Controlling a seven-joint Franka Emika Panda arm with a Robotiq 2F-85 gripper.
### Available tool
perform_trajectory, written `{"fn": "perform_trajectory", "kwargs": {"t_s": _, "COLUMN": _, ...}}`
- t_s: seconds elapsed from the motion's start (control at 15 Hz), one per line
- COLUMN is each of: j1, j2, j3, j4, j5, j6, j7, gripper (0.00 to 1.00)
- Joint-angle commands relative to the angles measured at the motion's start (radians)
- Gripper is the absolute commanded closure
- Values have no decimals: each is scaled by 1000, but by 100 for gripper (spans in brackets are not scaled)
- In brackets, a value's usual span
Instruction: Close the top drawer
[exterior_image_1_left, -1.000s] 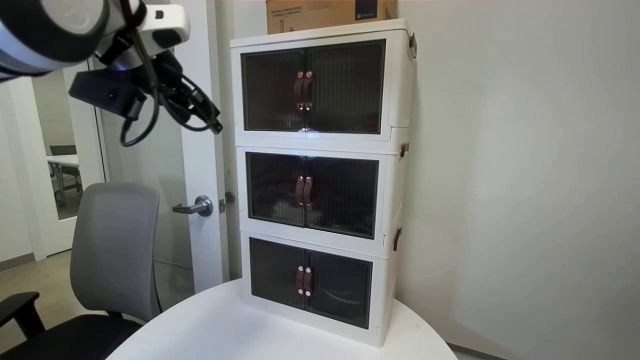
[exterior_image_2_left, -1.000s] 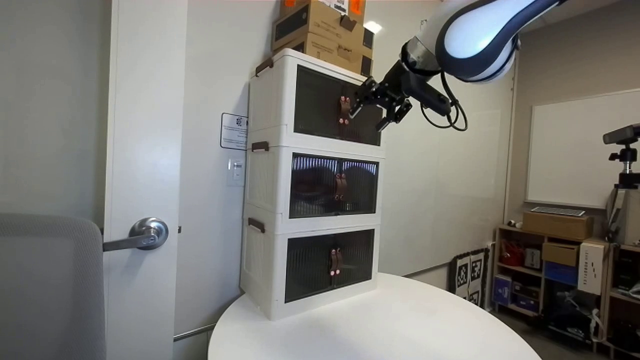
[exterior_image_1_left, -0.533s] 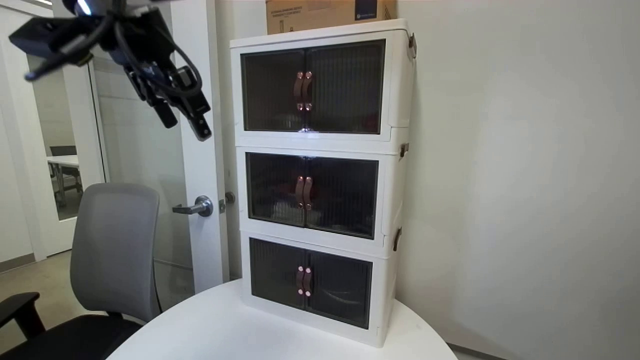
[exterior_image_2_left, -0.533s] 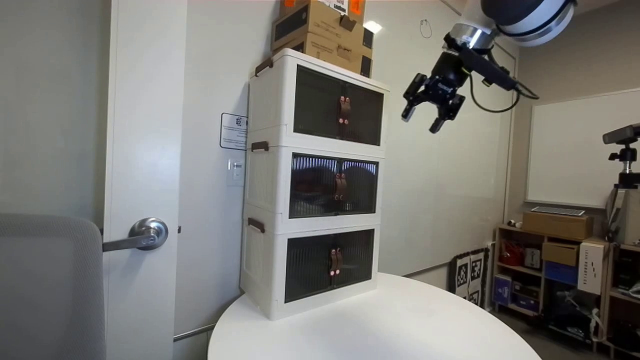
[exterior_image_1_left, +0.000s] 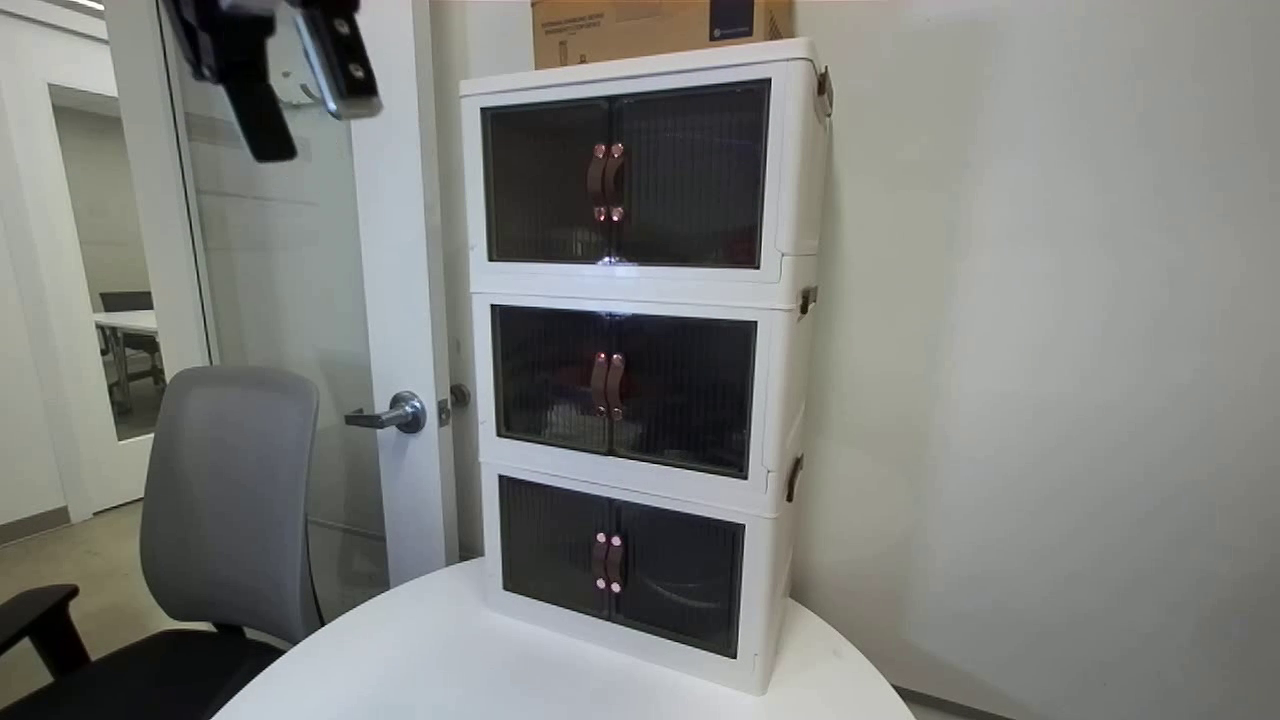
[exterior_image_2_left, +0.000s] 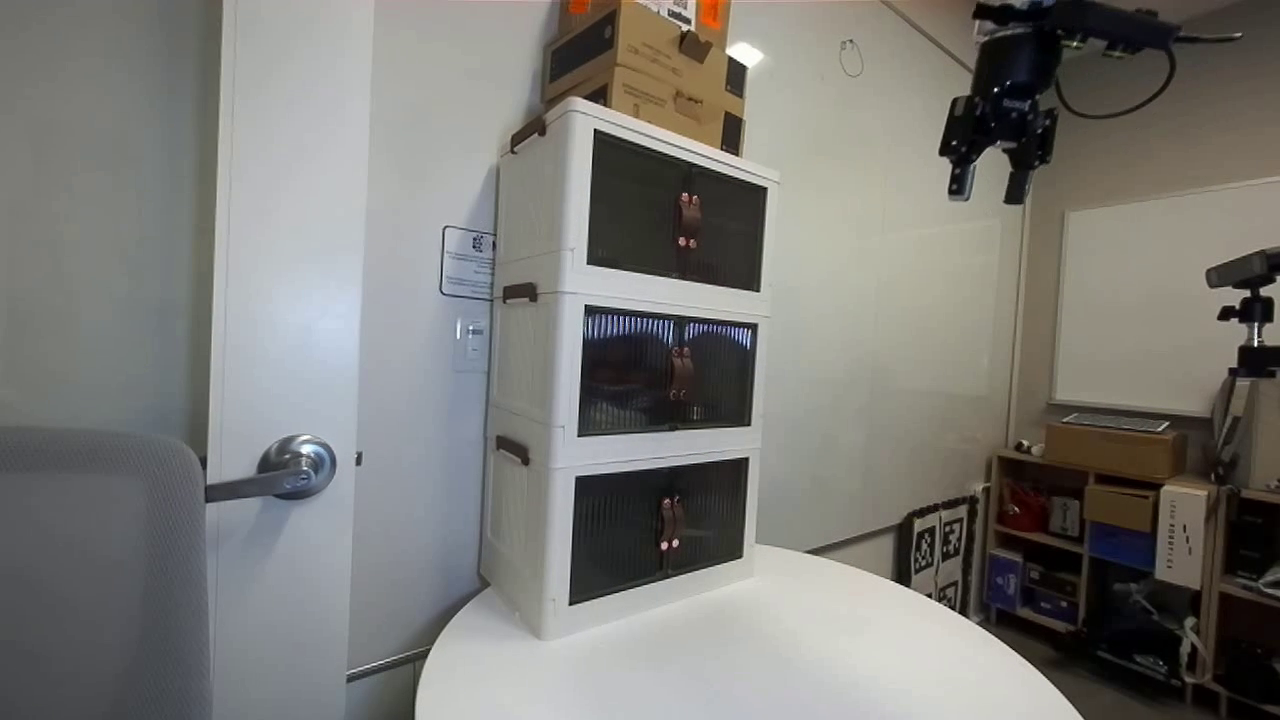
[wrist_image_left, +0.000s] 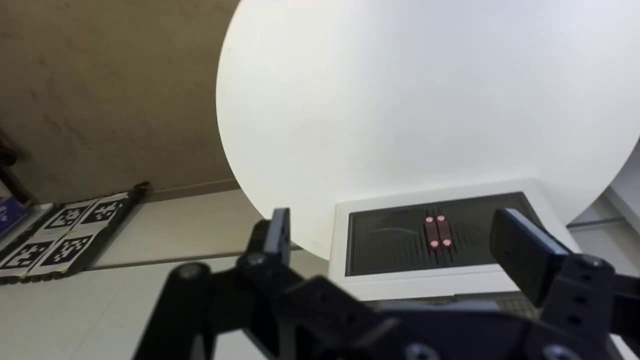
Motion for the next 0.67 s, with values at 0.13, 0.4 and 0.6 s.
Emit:
{"fn": "perform_trajectory", "kwargs": {"t_s": 0.13, "j1": 32, "j2": -1, "j3": -7, "j4": 101, "j5": 11, "j6": -163, "j7": -136, "gripper": 0}}
{"fn": "perform_trajectory", "kwargs": {"t_s": 0.4, "j1": 36, "j2": 0, "j3": -8, "j4": 105, "j5": 12, "j6": -170, "j7": -145, "gripper": 0}}
{"fn": "perform_trajectory", "kwargs": {"t_s": 0.6, "j1": 35, "j2": 3, "j3": -8, "j4": 102, "j5": 11, "j6": -170, "j7": -145, "gripper": 0}}
